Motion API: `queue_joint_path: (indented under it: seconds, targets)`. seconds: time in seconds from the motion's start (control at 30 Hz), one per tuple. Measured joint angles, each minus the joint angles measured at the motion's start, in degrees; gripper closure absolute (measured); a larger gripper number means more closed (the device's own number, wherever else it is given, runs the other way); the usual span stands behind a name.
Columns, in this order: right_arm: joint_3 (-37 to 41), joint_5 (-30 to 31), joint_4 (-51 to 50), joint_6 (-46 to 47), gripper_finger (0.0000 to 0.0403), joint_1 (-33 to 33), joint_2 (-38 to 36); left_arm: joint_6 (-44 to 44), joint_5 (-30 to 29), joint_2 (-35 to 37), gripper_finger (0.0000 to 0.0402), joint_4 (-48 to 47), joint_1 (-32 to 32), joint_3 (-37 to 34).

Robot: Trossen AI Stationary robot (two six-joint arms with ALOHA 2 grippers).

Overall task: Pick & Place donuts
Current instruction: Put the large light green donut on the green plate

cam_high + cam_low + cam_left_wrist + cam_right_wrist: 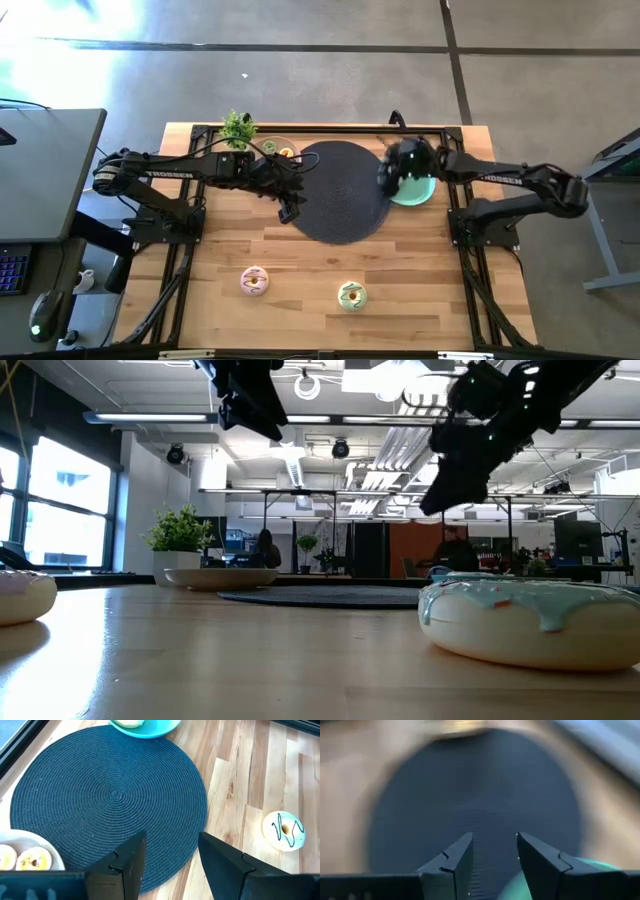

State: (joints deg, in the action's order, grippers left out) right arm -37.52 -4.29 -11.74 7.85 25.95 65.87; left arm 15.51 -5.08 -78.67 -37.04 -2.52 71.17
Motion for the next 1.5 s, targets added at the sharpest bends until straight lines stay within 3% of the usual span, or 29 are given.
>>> queue_joint_path:
  seconds: [0.1, 0.2, 0.3, 0.4, 0.57, 0.87, 1.2, 1.3, 1.5]
  targets:
    - [0.7, -9.6, 4.1, 0.9, 0.0257, -7.0, 0.1, 0.0, 0.0, 0.0, 0.0222, 0.7, 0.0, 0.0]
    - [3.2, -12.3, 14.5, 3.6, 0.0254, -16.7, 1.6, 0.0, 0.0, 0.0, 0.0222, 1.4, 0.0, 0.0]
    - [4.8, -10.5, 23.2, 4.9, 0.0248, -26.5, 5.0, 0.0, 0.0, -0.1, 0.0222, 1.5, 0.0, 0.0]
    - [4.7, -4.8, 27.3, 6.4, 0.0243, -34.9, 9.7, 0.7, 0.0, -1.0, 0.0222, 1.7, 0.0, 0.0]
    - [2.9, 1.6, 28.6, 12.0, 0.0242, -43.4, 19.6, 1.5, 0.4, -0.9, 0.0222, 1.6, 0.0, 0.0]
    - [-6.3, -0.1, 27.1, 16.8, 0.0242, -49.0, 34.1, 1.5, 7.3, -1.0, 0.0222, -2.6, 2.3, 0.0]
    - [-10.4, 0.3, 21.9, 19.1, 0.0250, -49.7, 37.6, 6.8, -0.3, -1.0, 0.0222, -3.4, 12.7, 0.0]
    - [-10.4, -0.3, 21.9, 19.2, 0.0281, -49.7, 37.6, 7.3, -3.4, -1.0, 0.0222, -3.6, 15.5, 0.0]
    - [-10.4, -5.7, 20.9, 20.6, 0.0388, -47.0, 37.0, 7.4, -9.5, -1.0, 0.0222, -3.4, 17.7, 0.0]
